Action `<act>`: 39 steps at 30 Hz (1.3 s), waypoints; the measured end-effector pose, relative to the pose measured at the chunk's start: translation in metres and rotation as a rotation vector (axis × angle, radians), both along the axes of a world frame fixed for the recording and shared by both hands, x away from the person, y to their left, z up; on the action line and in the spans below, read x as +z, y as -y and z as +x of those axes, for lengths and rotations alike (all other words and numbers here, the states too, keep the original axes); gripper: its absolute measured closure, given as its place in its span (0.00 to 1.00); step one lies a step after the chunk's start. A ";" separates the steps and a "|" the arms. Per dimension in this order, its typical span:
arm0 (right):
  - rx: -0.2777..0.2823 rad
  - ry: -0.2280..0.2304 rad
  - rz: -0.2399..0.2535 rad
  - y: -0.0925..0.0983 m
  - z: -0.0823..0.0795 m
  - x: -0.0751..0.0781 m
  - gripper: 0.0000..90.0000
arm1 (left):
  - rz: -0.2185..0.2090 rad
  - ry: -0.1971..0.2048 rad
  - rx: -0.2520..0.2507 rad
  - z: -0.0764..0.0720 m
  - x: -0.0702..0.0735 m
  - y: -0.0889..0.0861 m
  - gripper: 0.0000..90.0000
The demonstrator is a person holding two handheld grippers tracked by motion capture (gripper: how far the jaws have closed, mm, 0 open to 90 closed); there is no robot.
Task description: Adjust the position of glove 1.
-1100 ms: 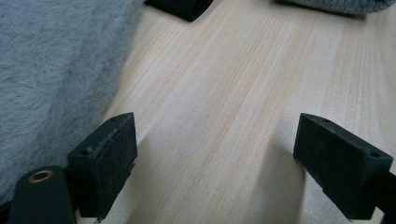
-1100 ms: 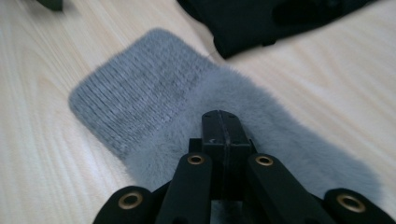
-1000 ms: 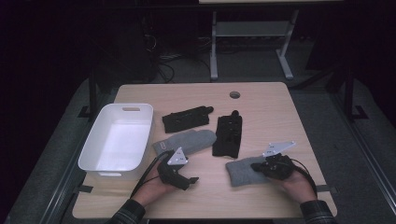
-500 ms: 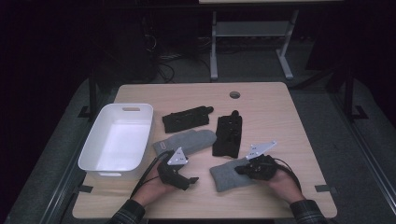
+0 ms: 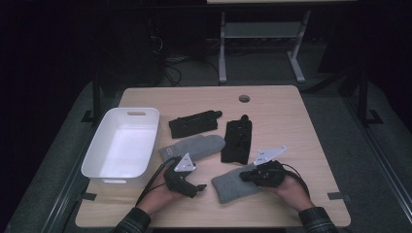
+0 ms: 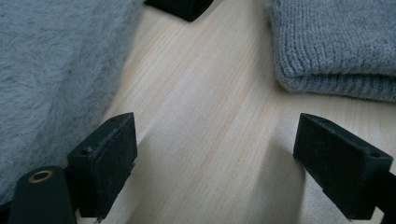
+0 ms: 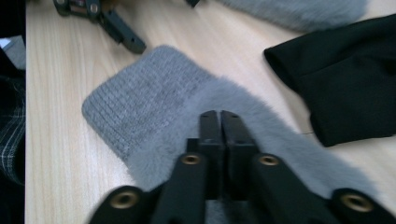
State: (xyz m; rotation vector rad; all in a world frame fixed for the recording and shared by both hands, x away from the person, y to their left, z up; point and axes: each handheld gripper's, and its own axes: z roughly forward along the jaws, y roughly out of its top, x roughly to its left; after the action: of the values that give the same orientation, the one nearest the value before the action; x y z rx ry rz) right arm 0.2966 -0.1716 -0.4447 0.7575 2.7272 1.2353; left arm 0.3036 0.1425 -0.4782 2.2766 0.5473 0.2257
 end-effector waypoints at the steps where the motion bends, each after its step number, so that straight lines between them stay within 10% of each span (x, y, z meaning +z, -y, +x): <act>1: -0.003 0.010 -0.001 0.002 0.000 0.002 0.89 | 0.000 0.000 0.000 0.000 0.000 0.000 0.14; 19: -0.334 0.135 0.005 0.083 0.008 0.017 0.39 | 0.006 0.001 -0.004 0.000 0.000 0.000 0.14; 30: -0.580 0.095 -0.039 0.129 0.028 -0.014 0.17 | 0.006 -0.002 -0.002 0.000 0.000 0.000 0.14; 39: -0.626 0.086 -0.125 0.127 0.039 -0.037 0.09 | 0.001 0.002 -0.004 0.000 0.000 -0.001 0.14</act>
State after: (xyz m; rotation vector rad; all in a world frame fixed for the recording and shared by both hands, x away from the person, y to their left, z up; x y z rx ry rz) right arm 0.3357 -0.2989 -0.4819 1.3571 2.1942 0.9143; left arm 0.3032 0.1436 -0.4780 2.2778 0.5412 0.2265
